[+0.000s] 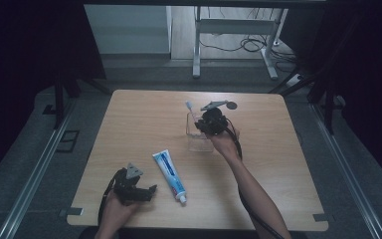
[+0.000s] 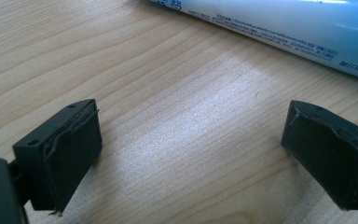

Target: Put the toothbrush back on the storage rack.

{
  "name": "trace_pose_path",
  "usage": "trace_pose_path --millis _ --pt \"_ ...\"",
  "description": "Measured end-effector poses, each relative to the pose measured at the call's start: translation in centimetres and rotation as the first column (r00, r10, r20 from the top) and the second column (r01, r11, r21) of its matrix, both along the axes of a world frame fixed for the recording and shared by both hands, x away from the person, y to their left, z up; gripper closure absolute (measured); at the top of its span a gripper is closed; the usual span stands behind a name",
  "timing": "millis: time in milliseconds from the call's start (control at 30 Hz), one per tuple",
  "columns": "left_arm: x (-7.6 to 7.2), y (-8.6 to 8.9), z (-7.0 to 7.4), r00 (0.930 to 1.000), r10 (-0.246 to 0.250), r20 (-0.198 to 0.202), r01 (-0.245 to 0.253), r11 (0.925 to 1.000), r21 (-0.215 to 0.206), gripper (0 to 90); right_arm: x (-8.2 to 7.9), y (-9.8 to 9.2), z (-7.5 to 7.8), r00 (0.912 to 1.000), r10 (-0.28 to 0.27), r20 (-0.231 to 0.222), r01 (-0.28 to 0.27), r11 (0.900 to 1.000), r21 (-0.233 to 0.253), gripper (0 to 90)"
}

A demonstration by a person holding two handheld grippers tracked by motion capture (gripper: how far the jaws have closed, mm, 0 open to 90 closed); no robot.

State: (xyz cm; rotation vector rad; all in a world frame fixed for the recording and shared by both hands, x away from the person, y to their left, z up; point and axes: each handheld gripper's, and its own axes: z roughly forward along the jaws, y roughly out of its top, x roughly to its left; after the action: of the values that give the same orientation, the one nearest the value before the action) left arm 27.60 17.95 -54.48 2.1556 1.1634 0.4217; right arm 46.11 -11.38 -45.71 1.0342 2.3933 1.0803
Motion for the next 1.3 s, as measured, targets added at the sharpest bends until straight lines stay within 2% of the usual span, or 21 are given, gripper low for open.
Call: trace_pose_path --millis 233,467,933,1100,1300 --pt "-0.01 0.0 0.0 1.0 -0.001 0.0 0.001 1.0 0.0 4.7 0.03 0.23 -0.04 1.0 -0.003 0.002 0.003 1.0 -0.029 77.5" --pt "-0.01 0.0 0.0 1.0 -0.002 0.0 0.002 1.0 0.0 4.7 0.08 0.45 -0.06 0.9996 -0.029 0.007 0.029 0.997 -0.065 77.5" --pt "-0.01 0.0 0.0 1.0 -0.003 0.0 0.003 1.0 0.001 4.7 0.45 0.56 -0.83 0.9993 -0.03 -0.022 0.029 0.997 -0.076 77.0" --pt "-0.01 0.0 0.0 1.0 -0.003 0.0 0.003 1.0 0.0 4.7 0.51 0.67 -0.9 0.9991 -0.028 -0.031 0.026 0.997 -0.068 68.5" --pt "-0.01 0.0 0.0 1.0 -0.003 0.0 0.003 1.0 0.001 4.7 0.35 0.61 -0.43 0.9995 -0.02 -0.025 0.019 0.998 -0.06 65.8"
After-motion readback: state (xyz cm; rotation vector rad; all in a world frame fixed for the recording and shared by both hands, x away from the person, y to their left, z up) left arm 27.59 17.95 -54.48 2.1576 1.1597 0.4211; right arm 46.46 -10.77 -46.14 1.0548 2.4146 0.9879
